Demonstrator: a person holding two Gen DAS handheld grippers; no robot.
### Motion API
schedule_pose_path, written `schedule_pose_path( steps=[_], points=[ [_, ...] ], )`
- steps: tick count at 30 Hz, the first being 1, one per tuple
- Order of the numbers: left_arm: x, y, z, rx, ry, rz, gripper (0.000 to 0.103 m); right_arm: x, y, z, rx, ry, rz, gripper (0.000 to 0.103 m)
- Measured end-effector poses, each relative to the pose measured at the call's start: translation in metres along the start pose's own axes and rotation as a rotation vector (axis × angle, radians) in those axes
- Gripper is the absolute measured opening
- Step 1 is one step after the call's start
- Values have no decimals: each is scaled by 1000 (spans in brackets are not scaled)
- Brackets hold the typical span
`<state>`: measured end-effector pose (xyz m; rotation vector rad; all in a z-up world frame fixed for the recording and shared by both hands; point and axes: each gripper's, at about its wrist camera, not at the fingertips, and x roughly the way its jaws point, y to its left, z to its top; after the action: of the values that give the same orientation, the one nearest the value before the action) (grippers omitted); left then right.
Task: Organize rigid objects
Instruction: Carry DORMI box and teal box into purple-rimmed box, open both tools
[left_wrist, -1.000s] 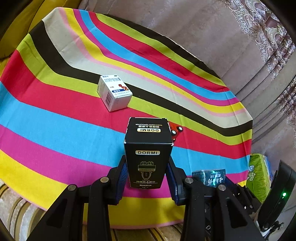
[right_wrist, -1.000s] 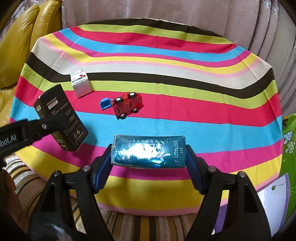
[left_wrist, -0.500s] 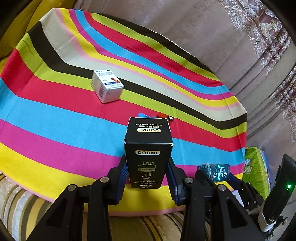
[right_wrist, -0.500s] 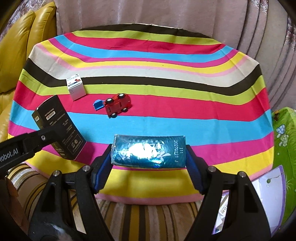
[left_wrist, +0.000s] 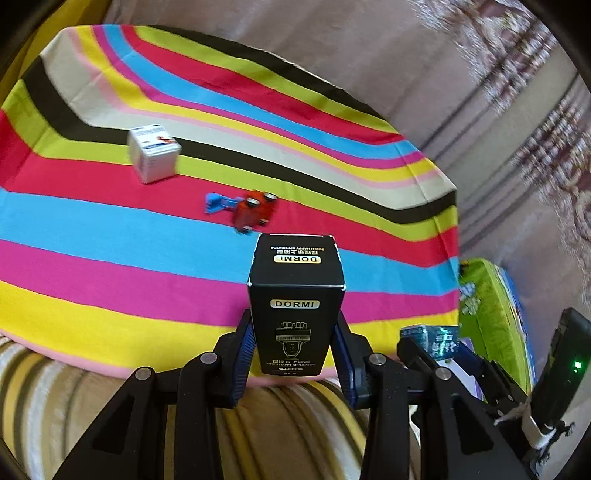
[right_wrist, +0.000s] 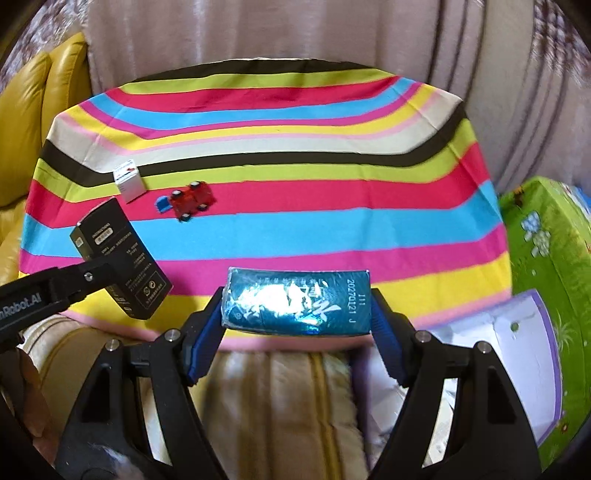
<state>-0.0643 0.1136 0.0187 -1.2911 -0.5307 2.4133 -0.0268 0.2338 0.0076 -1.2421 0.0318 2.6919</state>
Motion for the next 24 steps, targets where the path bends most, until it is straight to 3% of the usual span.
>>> schedule_pose_path(
  steps=[24],
  points=[
    [24, -106, -52, 232, 168, -240, 41, -28, -146, -58, 245, 75, -186, 76]
  ],
)
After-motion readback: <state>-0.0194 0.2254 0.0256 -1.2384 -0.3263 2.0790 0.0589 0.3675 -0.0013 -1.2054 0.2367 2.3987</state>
